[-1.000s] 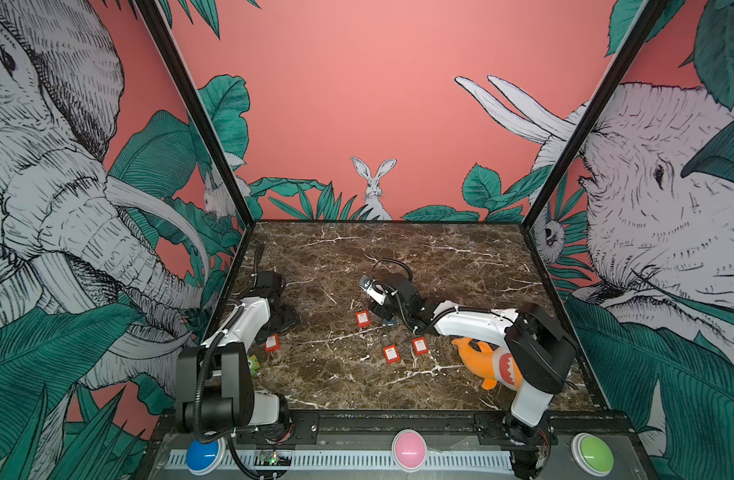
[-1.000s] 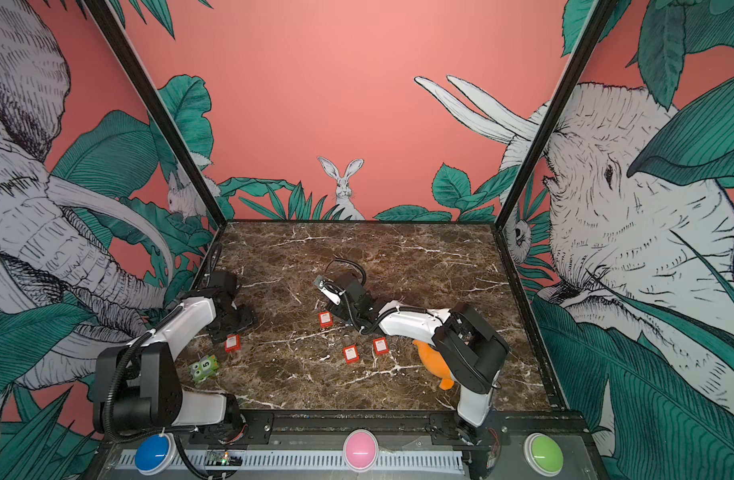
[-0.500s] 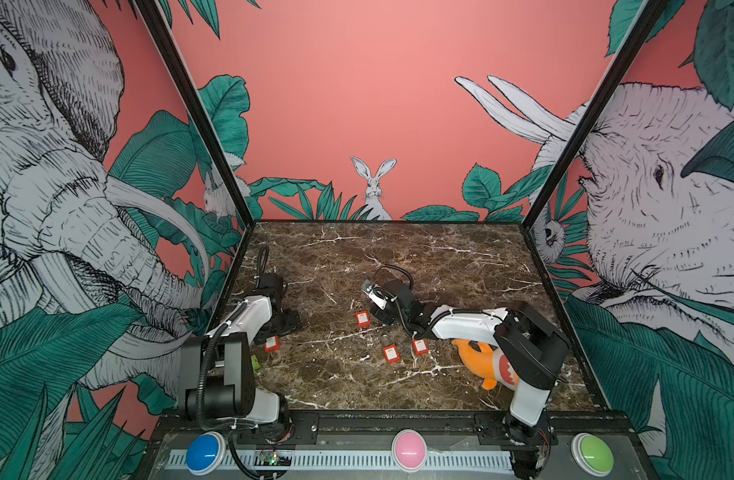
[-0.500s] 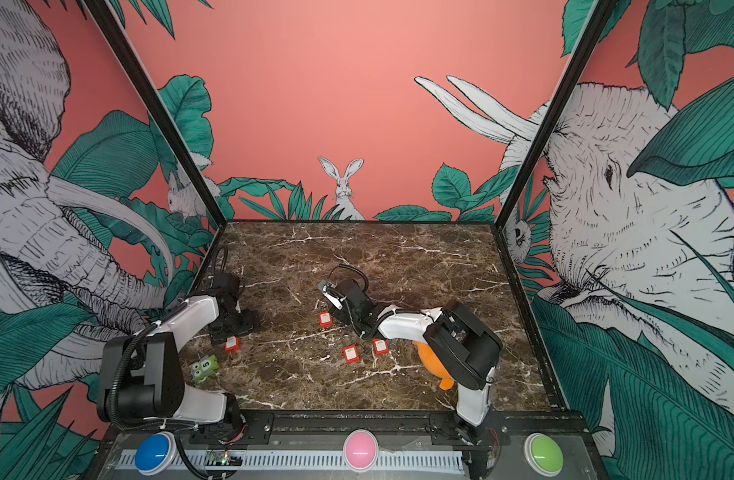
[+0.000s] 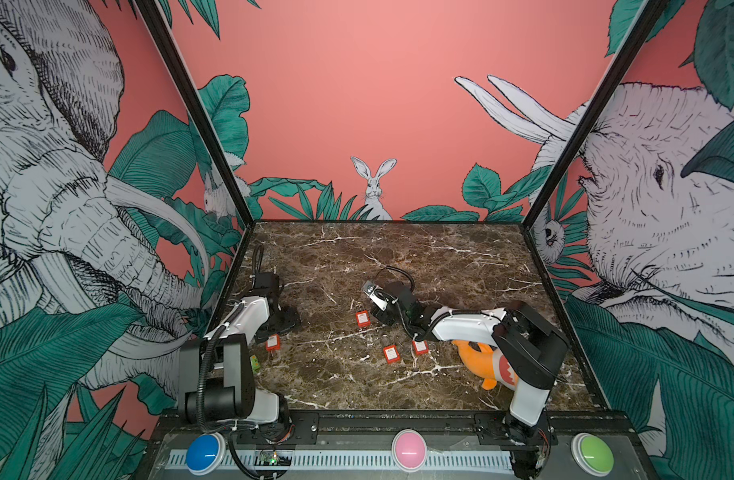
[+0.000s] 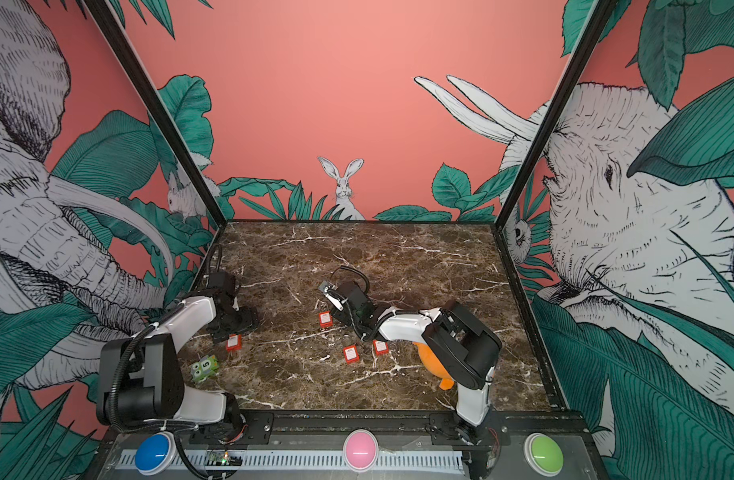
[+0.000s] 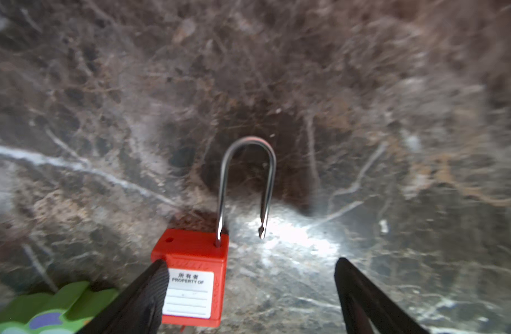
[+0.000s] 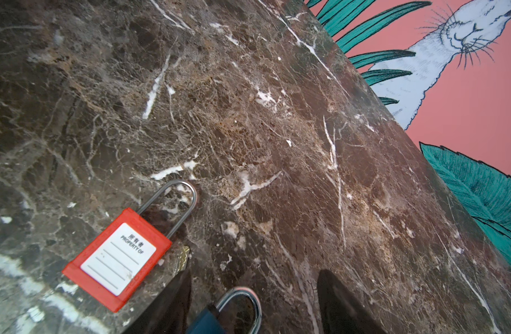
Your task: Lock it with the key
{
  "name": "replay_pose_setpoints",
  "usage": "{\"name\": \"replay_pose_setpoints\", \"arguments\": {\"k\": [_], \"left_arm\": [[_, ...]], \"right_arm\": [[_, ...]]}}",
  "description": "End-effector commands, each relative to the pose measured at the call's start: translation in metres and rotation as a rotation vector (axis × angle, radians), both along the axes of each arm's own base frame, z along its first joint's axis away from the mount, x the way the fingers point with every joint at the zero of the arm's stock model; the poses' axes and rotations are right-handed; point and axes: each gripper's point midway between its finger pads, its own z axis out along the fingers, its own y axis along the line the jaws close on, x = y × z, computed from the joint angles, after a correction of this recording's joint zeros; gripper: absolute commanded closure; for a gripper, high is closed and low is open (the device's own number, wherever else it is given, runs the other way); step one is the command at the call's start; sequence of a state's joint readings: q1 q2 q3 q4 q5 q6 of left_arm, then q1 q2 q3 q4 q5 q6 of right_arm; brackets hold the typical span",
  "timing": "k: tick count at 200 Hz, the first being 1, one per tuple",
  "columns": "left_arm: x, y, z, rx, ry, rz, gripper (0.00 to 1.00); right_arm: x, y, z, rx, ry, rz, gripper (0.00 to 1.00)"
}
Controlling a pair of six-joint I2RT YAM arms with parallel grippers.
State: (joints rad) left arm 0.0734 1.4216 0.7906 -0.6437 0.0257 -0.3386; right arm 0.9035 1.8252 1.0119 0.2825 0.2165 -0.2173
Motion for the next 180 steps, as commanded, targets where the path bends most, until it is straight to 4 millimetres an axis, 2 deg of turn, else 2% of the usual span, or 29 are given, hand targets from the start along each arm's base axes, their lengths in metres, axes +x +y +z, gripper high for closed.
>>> {"name": "replay_pose_setpoints", "arguments": {"k": [1,23,41,52,83,122,148,180], "left_arm": [[-0.009,-0.056,-0.015,-0.319,0.012,-0.003,0.10],[-0.006,-0.069,-0.008,-0.405,-0.015,0.009,0.12],[-0.007,-0.070,-0.002,-0.413,-0.014,0.004,0.13],[-0.008,-0.063,0.005,-0.359,-0.017,-0.017,0.13],[-0.011,-0.018,0.025,-0.076,0.000,-0.062,0.10],[0.002,0.006,0.046,0.082,-0.042,-0.117,0.07],[0.003,0.020,0.039,0.143,0.013,-0.132,0.05],[0.001,0.027,0.014,0.132,0.116,-0.117,0.04]], "right_arm": [[0.002,0.007,0.001,0.020,-0.024,0.010,0.31],[0.002,0.011,0.000,0.022,-0.021,0.024,0.31],[0.003,0.013,-0.001,0.019,-0.022,0.032,0.31],[0.003,0.014,-0.001,0.020,-0.023,0.037,0.31],[0.001,0.016,0.000,0.027,-0.023,0.053,0.31],[-0.001,0.015,0.000,0.034,-0.013,0.051,0.31],[-0.003,0.014,-0.001,0.040,-0.004,0.050,0.31],[-0.005,0.013,0.001,0.048,0.000,0.049,0.32]]}}
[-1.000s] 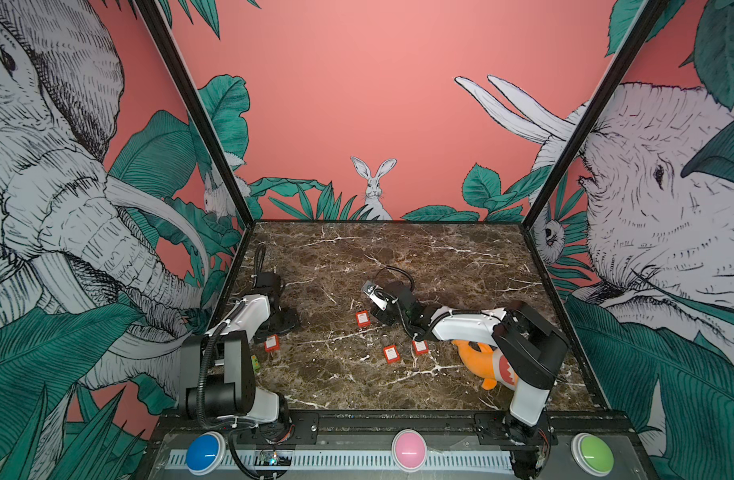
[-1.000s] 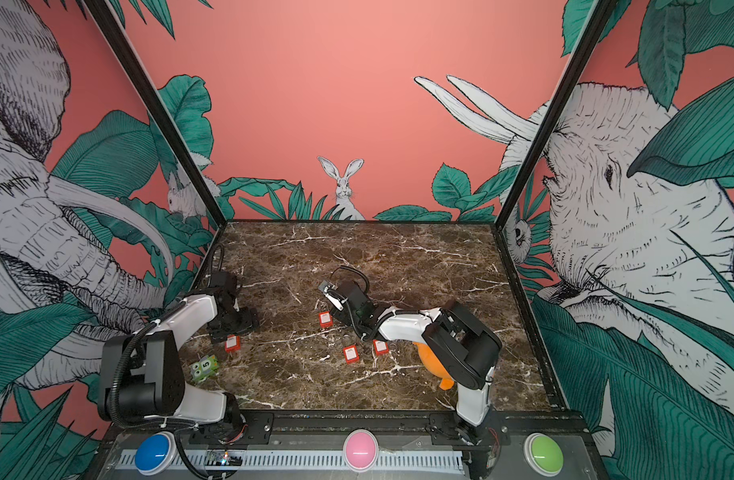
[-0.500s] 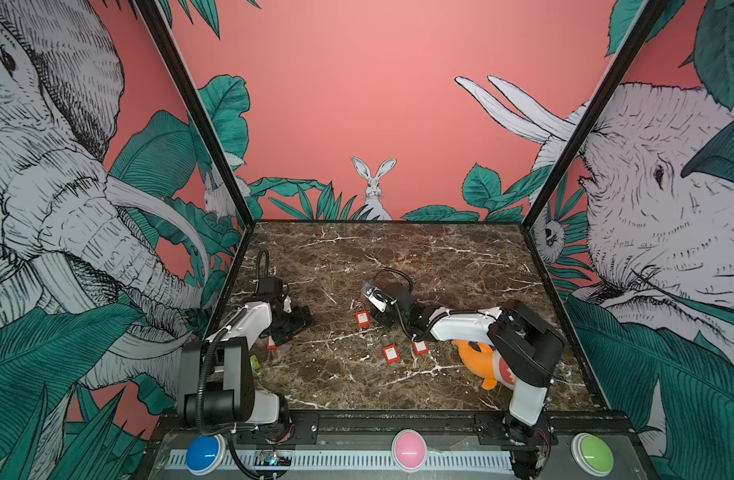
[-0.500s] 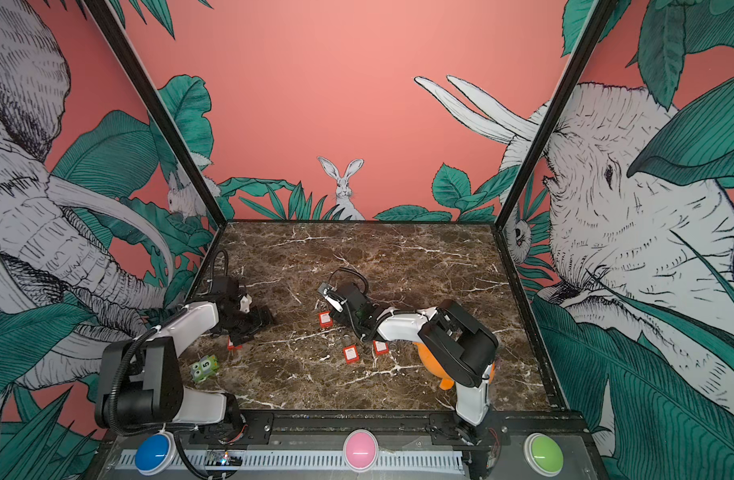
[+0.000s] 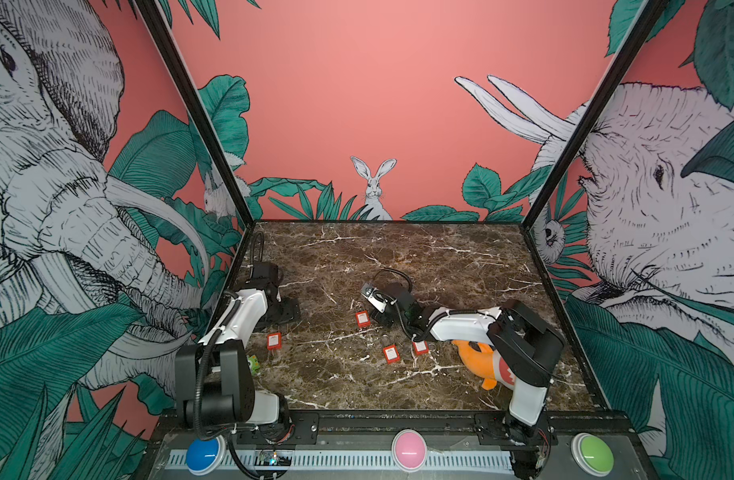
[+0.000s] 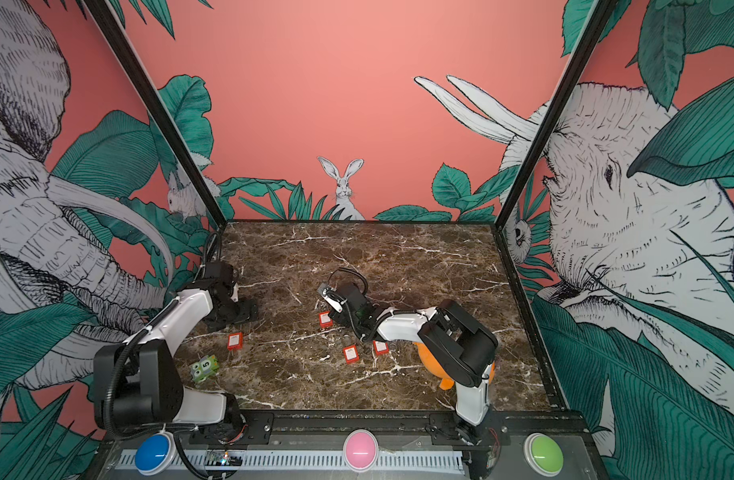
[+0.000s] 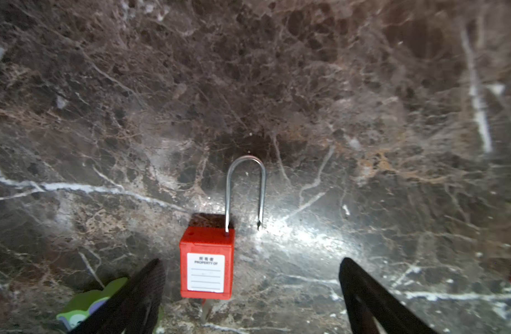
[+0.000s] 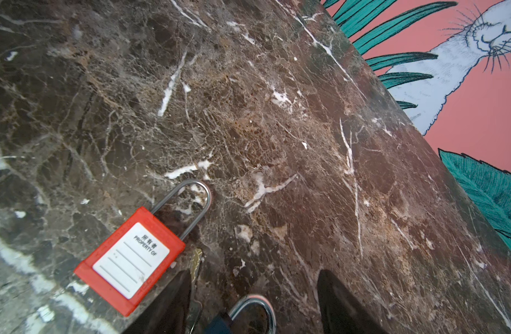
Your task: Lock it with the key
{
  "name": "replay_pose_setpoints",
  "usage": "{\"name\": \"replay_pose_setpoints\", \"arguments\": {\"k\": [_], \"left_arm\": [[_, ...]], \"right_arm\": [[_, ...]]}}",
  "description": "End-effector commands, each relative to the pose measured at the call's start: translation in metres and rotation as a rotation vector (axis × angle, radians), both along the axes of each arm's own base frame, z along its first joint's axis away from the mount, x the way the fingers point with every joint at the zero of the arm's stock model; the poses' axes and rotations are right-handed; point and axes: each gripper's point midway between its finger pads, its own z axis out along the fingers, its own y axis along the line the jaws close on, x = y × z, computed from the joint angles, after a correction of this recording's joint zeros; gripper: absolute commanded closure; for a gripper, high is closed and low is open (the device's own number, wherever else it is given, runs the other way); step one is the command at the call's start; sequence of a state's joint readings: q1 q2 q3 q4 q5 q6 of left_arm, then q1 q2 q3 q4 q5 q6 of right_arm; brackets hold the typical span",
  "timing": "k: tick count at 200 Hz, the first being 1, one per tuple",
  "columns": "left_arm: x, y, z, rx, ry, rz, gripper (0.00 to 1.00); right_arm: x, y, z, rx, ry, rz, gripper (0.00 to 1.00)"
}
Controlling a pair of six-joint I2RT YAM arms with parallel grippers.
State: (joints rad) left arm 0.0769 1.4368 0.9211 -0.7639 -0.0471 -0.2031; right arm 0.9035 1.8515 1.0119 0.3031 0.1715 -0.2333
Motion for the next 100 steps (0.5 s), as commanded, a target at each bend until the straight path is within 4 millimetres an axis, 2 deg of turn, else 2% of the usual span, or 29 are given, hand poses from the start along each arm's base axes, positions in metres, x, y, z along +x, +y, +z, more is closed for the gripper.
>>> {"name": "replay_pose_setpoints", "arguments": {"k": [1,42,65,100], "left_arm": [[-0.011,0.012,-0.015,0.038,0.103,0.002,0.04],[-0.011,0.003,-0.029,-0.023,0.105,0.010,0.04],[-0.018,-0.005,-0.034,-0.064,0.098,0.020,0.04],[-0.031,-0.030,-0.044,-0.214,0.102,0.076,0.05]], "right_arm": [[-0.001,0.005,0.010,0.045,-0.015,0.003,0.32],[-0.004,0.000,0.009,0.038,-0.008,-0.007,0.32],[-0.004,-0.001,0.010,0.038,-0.007,-0.007,0.32],[-0.004,0.002,0.009,0.035,-0.007,0.006,0.32]]}}
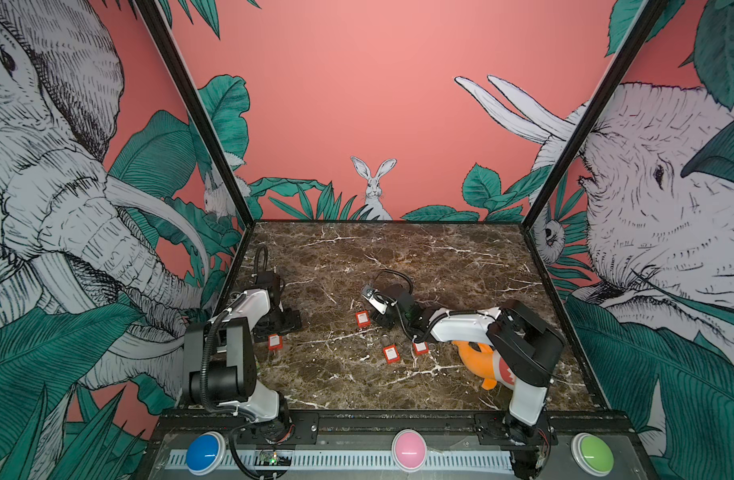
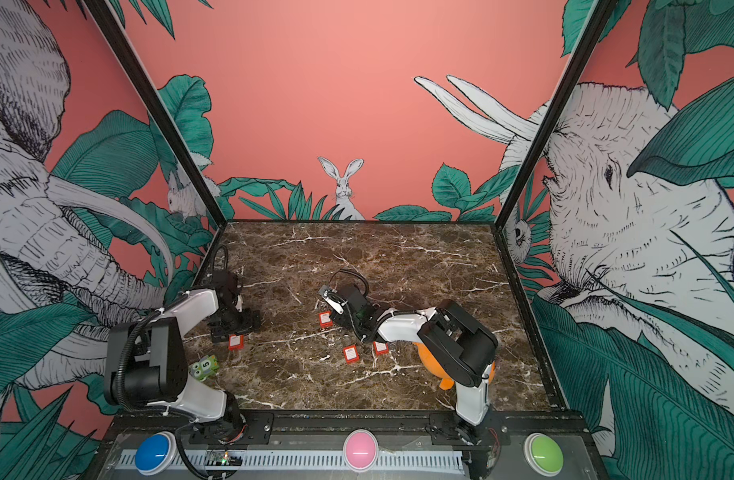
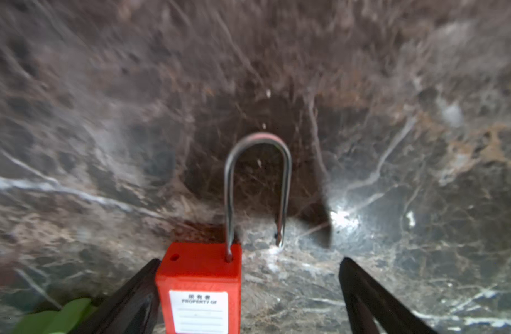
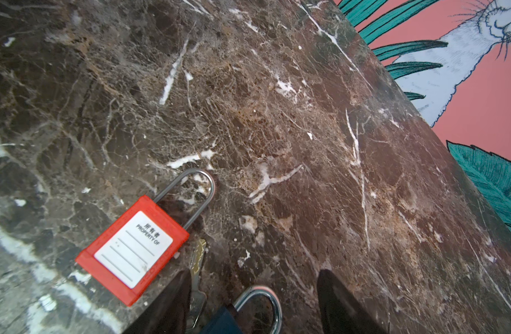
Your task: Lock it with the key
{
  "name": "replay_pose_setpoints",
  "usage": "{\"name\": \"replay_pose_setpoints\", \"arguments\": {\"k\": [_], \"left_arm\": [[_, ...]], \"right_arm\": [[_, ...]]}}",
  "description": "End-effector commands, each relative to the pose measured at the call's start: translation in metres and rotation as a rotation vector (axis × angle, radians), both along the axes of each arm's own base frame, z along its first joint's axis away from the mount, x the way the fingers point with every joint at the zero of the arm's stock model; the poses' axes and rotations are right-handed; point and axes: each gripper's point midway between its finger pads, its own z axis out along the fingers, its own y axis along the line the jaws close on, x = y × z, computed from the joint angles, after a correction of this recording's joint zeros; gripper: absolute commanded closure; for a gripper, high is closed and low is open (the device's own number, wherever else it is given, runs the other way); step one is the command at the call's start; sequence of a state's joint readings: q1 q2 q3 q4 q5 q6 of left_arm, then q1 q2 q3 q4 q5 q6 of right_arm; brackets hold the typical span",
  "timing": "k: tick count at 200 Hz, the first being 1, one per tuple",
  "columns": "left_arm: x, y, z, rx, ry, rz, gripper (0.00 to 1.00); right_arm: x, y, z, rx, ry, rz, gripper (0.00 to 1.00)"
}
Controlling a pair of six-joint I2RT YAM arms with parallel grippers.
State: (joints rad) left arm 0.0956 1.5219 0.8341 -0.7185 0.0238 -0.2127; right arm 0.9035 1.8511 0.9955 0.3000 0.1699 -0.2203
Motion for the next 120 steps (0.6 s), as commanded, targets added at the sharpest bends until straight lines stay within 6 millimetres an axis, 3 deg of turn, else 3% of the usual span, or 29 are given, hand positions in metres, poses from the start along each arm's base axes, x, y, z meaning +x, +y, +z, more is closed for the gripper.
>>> {"name": "replay_pose_setpoints", "arguments": {"k": [1,23,56,89,120], "left_arm": [[-0.008,-0.021,-0.001,-0.132,-0.017,0.070,0.05],[-0.016,-0.037,-0.003,-0.220,-0.017,0.133,0.05],[-0.020,-0.052,0.011,-0.295,-0.091,0.184,0.06],[-0.005,-0.064,0.019,-0.345,-0.174,0.188,0.06],[0.011,-0.090,0.021,-0.399,-0.189,0.123,0.07]], "right_arm": [[-0.001,0.006,0.016,0.040,-0.026,0.012,0.32],[0.002,0.008,0.022,0.051,-0.035,0.010,0.32],[0.001,0.009,0.025,0.062,-0.037,0.014,0.32],[0.000,0.012,0.026,0.071,-0.028,0.025,0.32],[-0.005,0.021,0.038,0.111,-0.018,0.067,0.34]]}}
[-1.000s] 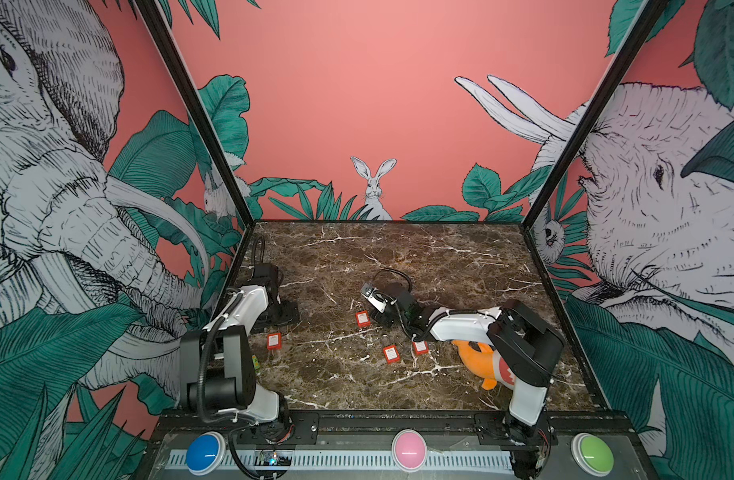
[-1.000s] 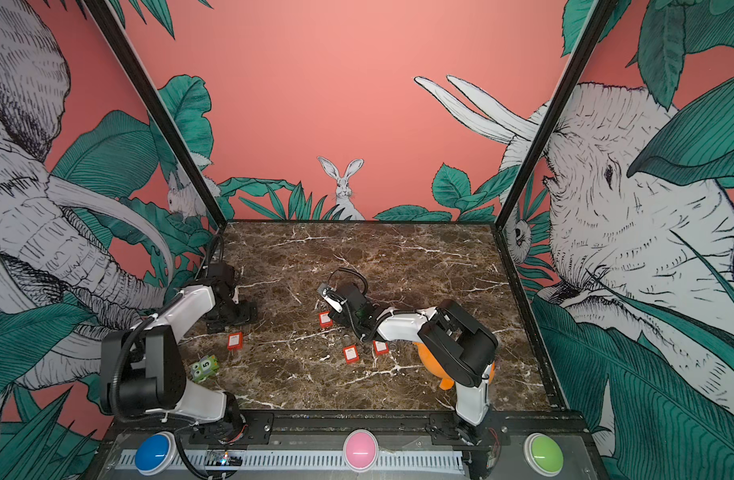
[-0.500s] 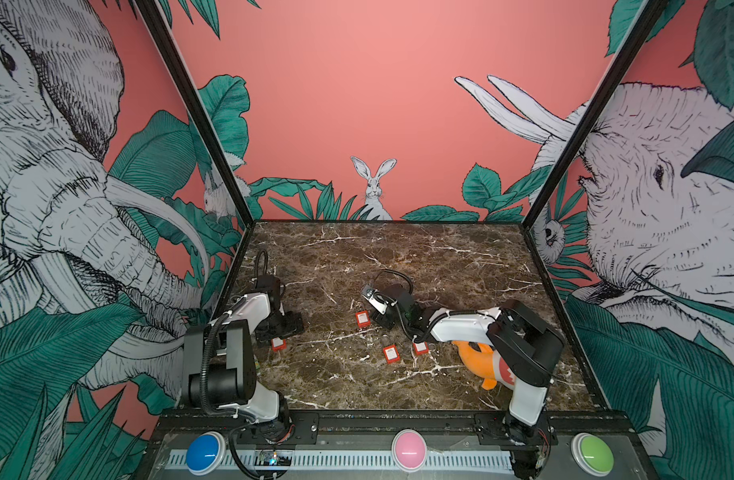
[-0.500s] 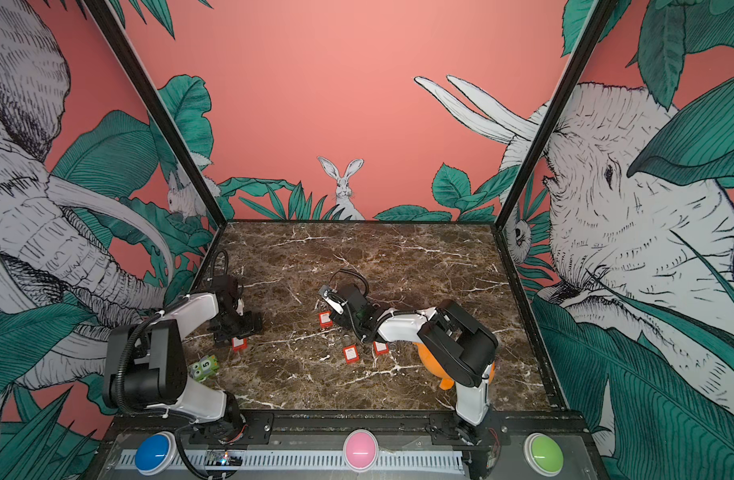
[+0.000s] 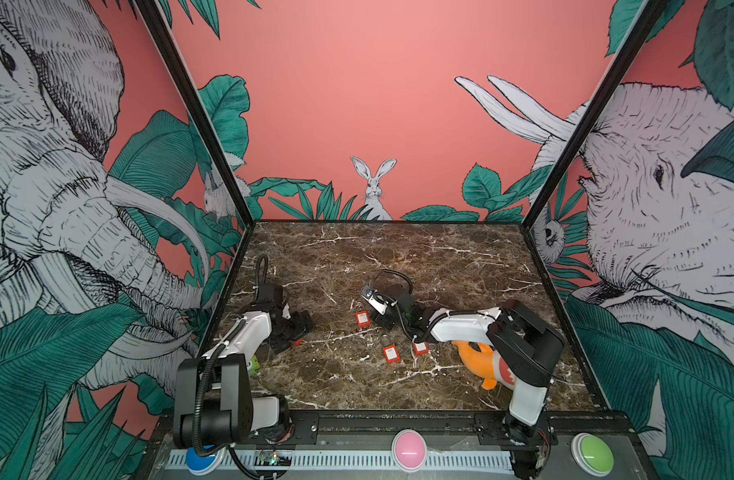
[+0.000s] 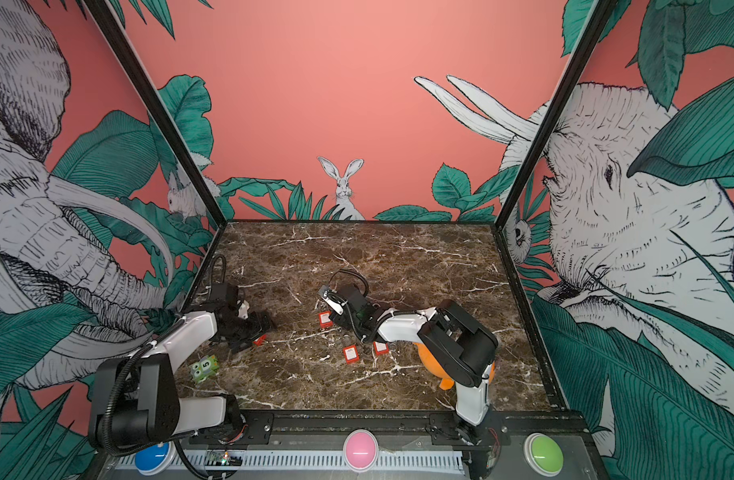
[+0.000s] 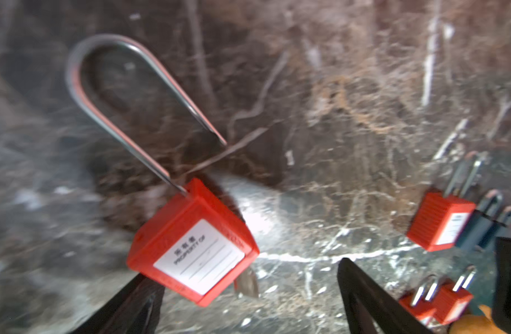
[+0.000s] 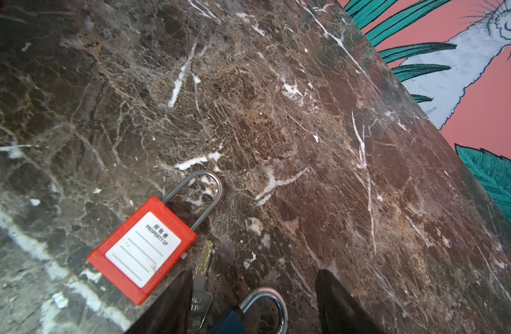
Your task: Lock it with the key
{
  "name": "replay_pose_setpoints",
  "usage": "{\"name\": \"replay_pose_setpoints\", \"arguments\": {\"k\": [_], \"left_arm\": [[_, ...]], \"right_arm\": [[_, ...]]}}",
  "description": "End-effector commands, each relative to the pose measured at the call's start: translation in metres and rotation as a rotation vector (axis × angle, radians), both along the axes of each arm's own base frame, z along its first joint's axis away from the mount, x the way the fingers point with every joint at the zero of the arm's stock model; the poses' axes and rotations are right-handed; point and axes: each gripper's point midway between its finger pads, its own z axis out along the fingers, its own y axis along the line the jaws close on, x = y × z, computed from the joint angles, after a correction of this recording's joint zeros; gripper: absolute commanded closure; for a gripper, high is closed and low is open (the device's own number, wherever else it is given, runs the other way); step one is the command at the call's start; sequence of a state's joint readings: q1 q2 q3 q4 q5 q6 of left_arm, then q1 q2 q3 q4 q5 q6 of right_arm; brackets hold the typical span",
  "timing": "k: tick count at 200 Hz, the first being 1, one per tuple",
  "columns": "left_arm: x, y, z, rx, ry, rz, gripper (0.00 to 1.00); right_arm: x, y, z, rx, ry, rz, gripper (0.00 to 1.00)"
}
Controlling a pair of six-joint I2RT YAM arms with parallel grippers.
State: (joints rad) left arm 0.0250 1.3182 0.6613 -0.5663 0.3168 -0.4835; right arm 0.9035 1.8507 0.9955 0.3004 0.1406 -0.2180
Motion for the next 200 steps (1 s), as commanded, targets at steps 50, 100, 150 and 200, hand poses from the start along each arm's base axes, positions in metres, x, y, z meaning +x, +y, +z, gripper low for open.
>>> {"name": "replay_pose_setpoints", "arguments": {"k": [50,100,150,200], "left_arm": [[0.028,-0.050,0.007,-0.116,-0.082,-0.072,0.08],[0.042,-0.024,0.062,0.064,-0.247,-0.113,0.10],[0.040,0.040,0.085,0.190,-0.219,-0.013,0.11],[0.063,0.045,0.056,0.046,-0.133,0.064,0.15]], "right_arm": [[-0.018,0.042,0.050,0.190,0.054,0.150,0.38],[-0.066,0.092,0.063,0.297,0.124,0.567,0.37],[-0.067,0.127,0.042,0.227,0.139,0.776,0.35],[-0.049,0.159,0.022,0.194,0.165,0.803,0.34]]}}
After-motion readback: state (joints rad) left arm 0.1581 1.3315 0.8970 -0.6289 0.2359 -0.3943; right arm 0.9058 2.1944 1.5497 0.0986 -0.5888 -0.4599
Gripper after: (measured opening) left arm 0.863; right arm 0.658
